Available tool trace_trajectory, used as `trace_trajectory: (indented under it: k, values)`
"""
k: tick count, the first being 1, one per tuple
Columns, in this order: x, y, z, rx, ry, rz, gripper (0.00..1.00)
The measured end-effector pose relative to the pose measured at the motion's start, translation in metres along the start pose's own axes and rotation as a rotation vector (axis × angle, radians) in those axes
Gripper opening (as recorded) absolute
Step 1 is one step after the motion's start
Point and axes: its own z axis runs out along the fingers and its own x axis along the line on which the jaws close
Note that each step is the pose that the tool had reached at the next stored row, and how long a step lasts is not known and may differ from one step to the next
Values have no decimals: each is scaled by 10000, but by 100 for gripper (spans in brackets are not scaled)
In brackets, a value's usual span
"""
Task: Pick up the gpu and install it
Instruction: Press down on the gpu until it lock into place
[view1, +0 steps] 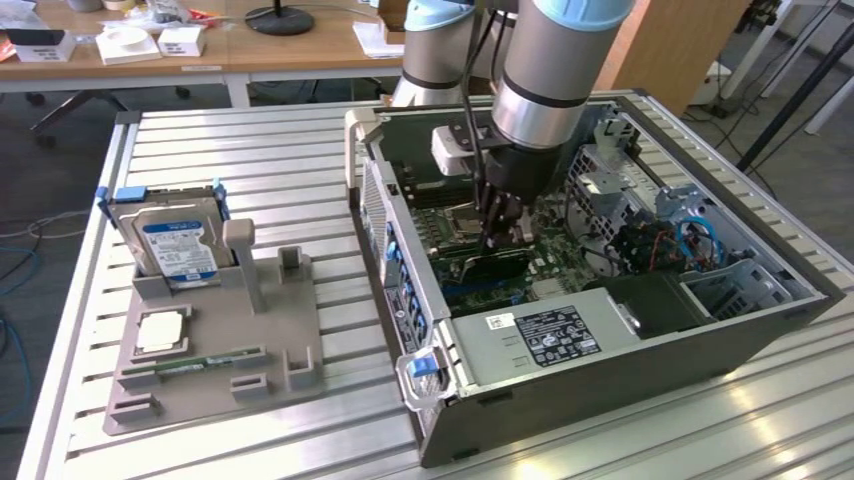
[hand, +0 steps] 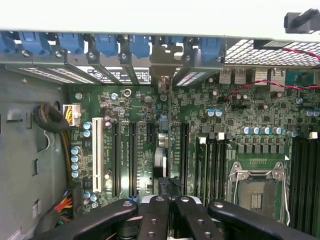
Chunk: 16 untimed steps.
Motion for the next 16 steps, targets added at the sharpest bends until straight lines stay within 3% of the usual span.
trace_trajectory:
  k: [16]
  values:
    - [-24, 15, 38, 0, -3, 0, 10]
